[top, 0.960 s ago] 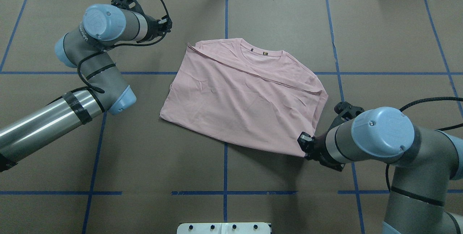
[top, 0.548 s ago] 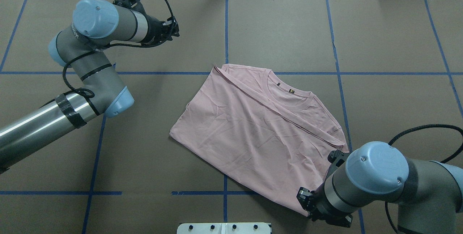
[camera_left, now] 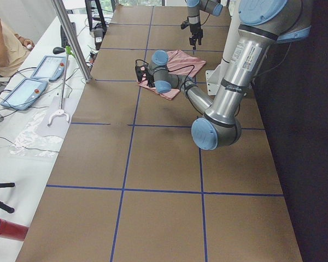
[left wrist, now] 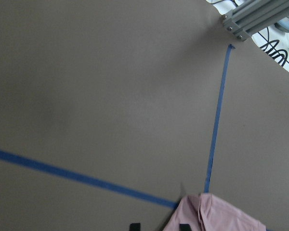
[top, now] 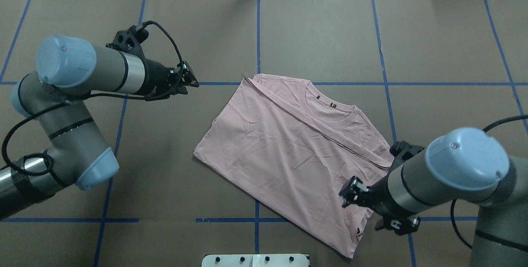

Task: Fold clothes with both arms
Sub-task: 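Drag the folded shirt corner with the right gripper away from the left gripper, then place the right gripper at the collar and the left gripper at the shirt's opposite edge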

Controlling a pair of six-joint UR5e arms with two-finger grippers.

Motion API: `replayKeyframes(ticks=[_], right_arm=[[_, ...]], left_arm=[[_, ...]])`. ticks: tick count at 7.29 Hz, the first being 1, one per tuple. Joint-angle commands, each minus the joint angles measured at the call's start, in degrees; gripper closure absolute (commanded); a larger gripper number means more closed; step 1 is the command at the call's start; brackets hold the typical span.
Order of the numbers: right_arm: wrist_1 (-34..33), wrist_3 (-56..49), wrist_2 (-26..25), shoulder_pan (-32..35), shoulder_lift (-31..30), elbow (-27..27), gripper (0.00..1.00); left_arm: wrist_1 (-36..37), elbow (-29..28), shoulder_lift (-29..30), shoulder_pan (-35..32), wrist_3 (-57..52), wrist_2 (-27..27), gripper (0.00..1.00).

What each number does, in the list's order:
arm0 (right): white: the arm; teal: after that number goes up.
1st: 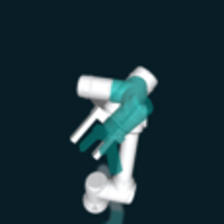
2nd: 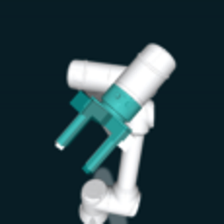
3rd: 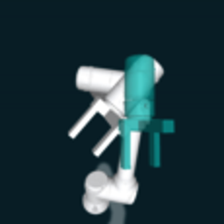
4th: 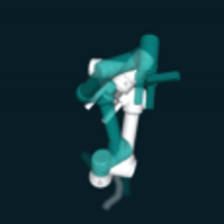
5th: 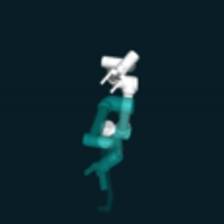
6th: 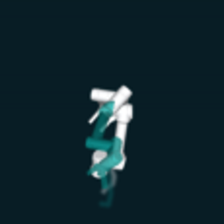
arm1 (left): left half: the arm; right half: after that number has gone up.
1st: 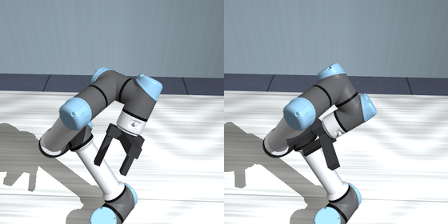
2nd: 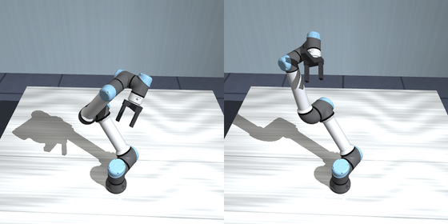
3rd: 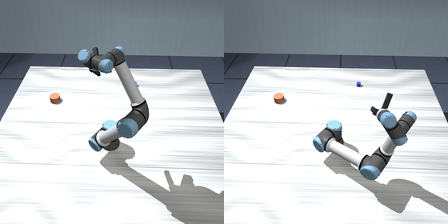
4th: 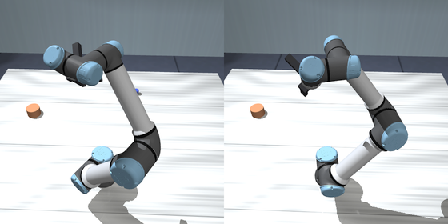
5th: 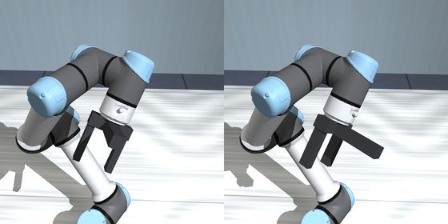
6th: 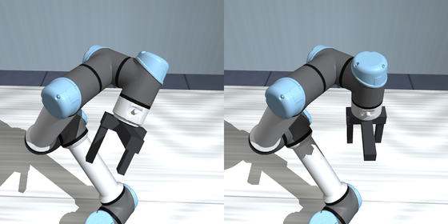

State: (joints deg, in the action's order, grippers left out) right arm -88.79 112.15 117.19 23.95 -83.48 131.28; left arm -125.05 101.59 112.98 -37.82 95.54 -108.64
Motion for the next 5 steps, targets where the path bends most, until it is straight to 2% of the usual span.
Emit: replayKeyframes(ticks=[1,2,3,5], right_arm=[[0.37,-1.75,-0.03,11.7,1.39,-1.53,0.0],[0.72,-2.02,-1.43,14.52,2.87,-3.03,0.0],[0.81,-2.11,-2.4,15.68,3.15,-3.48,0.0],[0.9,-2.11,-2.32,15.6,3.24,-3.93,0.0]], left_arm=[[11.36,5.19,-2.32,9.05,2.37,6.48,0.37],[15.15,5.11,-2.32,11.52,4.11,8.95,0.36],[17.19,4.5,-1.63,13.46,4.65,9.24,0.36],[18.08,3.36,-1.44,15.41,4.66,10.28,0.36]])
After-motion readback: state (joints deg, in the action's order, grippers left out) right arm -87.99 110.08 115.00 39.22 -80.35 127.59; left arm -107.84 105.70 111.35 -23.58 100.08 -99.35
